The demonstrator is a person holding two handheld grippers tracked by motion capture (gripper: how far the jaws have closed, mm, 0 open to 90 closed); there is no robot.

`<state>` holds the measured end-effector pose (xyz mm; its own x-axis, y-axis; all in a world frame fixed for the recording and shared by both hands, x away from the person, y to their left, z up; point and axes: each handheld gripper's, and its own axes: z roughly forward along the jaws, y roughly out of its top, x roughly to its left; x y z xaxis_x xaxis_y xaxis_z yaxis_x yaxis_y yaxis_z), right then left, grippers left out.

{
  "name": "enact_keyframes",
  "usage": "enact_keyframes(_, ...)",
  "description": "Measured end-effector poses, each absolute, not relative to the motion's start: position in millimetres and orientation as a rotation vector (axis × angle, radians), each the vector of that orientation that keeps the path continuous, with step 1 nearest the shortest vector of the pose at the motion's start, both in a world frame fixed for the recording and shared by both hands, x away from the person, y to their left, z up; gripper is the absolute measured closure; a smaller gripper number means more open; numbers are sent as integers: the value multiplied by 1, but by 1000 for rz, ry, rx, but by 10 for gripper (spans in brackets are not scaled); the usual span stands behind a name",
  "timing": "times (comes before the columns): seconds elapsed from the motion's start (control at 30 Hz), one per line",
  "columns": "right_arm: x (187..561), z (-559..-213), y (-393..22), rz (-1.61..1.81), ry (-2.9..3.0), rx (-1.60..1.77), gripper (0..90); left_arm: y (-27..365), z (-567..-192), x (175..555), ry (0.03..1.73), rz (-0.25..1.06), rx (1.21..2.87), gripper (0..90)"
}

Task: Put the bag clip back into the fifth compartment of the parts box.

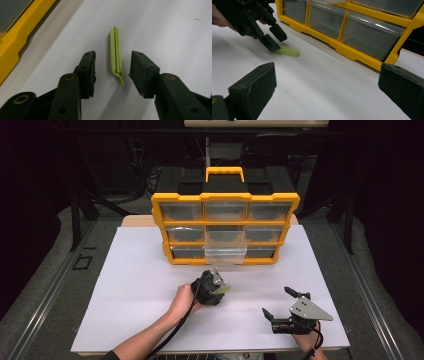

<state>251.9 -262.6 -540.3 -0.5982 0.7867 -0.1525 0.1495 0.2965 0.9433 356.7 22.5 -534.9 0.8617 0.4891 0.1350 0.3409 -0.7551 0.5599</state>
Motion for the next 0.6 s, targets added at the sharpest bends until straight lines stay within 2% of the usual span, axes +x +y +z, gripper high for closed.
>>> enact_keyframes(0.6, 252, -540, -262, 1307, 1947, 829, 14, 11, -539, 368, 637, 263, 2556, 796)
